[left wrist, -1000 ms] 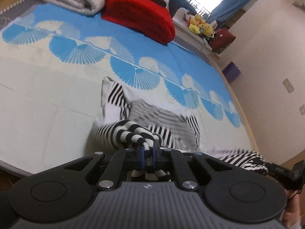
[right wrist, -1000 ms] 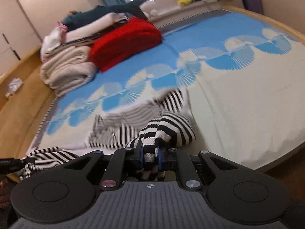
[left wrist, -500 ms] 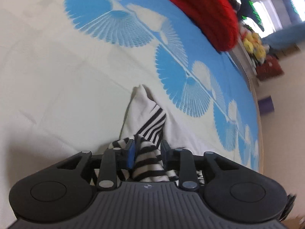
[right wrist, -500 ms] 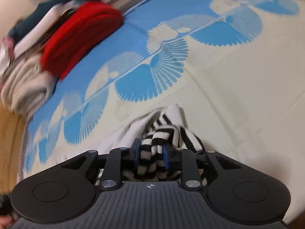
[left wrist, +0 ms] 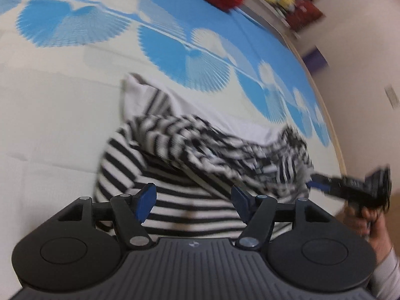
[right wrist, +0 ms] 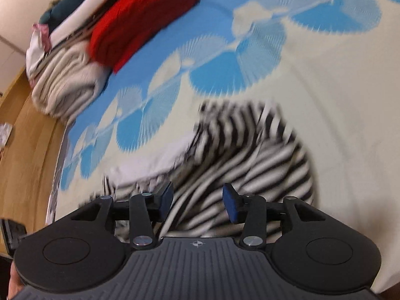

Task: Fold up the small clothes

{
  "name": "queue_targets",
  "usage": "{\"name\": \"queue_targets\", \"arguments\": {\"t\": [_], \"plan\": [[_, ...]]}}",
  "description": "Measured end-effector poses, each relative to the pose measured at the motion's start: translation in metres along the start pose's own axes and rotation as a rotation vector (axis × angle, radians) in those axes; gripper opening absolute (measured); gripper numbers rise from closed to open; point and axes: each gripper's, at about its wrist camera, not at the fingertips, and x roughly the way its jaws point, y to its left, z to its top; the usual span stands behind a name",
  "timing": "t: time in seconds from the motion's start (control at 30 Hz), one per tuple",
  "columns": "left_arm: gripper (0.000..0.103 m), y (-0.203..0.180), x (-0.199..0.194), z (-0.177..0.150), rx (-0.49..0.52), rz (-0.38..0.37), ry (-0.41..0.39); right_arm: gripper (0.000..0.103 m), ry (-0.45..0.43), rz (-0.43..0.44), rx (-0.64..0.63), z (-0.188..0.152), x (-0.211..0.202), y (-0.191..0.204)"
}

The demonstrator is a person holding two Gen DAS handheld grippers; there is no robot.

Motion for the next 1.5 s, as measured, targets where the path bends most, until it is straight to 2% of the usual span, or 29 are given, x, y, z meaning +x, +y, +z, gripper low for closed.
{"name": "queue_targets", "arguments": {"t": [0.07,0.17,0.23,0.33,0.43,0.5,0.57,0.63,0.7,0.77,0.8,0.87,0.9,0.97,1.03,1.1,1.17,1.3,1.4,1.5], "plan": [[0.07,-0.01,0.01,-0.005,0.062,0.012,0.023,0.046,0.027,-0.02,-0.05,-0.009,0.007,0.01],[0.07,-0.02,0.033,-0.01,0.149,0.104,0.068,0.046,0.041,-0.022,-0.161,-0.016,0.016,0.03],[0.067,-0.024,0.047,-0.009,0.187,0.139,0.096,0.046,0.061,-0.048,-0.242,-0.021,0.028,0.042],[0.061,-0.035,0.057,0.002,0.245,0.154,0.065,0.046,0.112,-0.073,-0.356,-0.028,0.053,0.058],[0.049,-0.036,0.06,0.022,0.2,0.143,-0.011,0.046,0.119,-0.097,-0.471,-0.03,0.071,0.078],[0.048,-0.033,0.057,0.037,0.146,0.151,-0.089,0.046,0.104,-0.092,-0.496,-0.027,0.078,0.086],[0.048,-0.027,0.051,0.052,0.066,0.177,-0.2,0.045,0.085,-0.099,-0.471,-0.018,0.086,0.087],[0.048,-0.014,0.043,0.062,-0.023,0.188,-0.274,0.044,0.012,-0.11,-0.428,-0.005,0.086,0.086],[0.048,-0.005,0.038,0.068,-0.074,0.202,-0.301,0.044,-0.153,-0.142,-0.354,0.012,0.077,0.081],[0.048,-0.001,0.036,0.072,-0.061,0.214,-0.292,0.044,-0.243,-0.155,-0.263,0.026,0.07,0.071],[0.048,0.0,0.034,0.072,-0.047,0.22,-0.293,0.044,-0.26,-0.162,-0.216,0.033,0.068,0.064],[0.049,0.002,0.03,0.072,-0.021,0.23,-0.298,0.044,-0.265,-0.191,-0.199,0.039,0.067,0.057],[0.051,0.005,0.027,0.071,-0.011,0.229,-0.298,0.044,-0.27,-0.202,-0.212,0.04,0.064,0.056],[0.062,0.009,0.021,0.071,0.004,0.226,-0.285,0.045,-0.297,-0.223,-0.269,0.041,0.055,0.057],[0.071,0.012,0.022,0.071,0.015,0.22,-0.253,0.049,-0.315,-0.234,-0.326,0.042,0.045,0.057],[0.075,0.01,0.028,0.069,0.047,0.232,-0.218,0.055,-0.291,-0.224,-0.378,0.041,0.038,0.053],[0.075,0.004,0.035,0.064,0.107,0.263,-0.188,0.056,-0.249,-0.234,-0.429,0.037,0.038,0.047],[0.075,-0.005,0.051,0.061,0.191,0.338,-0.172,0.056,-0.165,-0.311,-0.557,0.026,0.053,0.043],[0.073,-0.004,0.058,0.062,0.21,0.382,-0.178,0.056,-0.181,-0.385,-0.661,0.019,0.065,0.051],[0.058,0.0,0.064,0.066,0.202,0.386,-0.172,0.051,-0.166,-0.446,-0.749,0.015,0.082,0.057]]}}
